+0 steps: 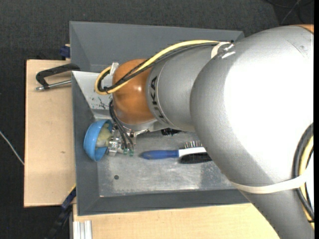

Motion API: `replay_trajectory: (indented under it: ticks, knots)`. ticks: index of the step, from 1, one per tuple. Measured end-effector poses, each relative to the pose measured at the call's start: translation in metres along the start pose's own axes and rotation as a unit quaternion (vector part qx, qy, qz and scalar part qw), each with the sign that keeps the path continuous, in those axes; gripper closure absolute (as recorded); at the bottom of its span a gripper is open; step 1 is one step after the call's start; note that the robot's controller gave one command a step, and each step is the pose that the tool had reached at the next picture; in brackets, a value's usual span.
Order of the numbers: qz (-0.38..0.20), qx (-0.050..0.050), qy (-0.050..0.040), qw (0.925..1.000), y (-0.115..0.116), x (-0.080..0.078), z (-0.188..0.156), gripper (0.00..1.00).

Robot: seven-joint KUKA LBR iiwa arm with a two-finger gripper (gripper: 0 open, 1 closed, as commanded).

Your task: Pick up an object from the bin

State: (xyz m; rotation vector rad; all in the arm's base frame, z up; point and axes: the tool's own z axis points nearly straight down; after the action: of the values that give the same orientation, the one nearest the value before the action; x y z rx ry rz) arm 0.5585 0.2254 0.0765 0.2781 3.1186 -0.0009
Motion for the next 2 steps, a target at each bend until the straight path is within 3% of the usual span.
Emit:
replay_trajectory:
  ticks: [1, 2]
  knots:
    - [-0.003, 0.000, 0.0055, 1.0000, -0.002, 0.016, -0.005, 1.00]
    - [0.004, -0.003, 0.0010, 1.0000, -0.004, 0.013, -0.062, 1.00]
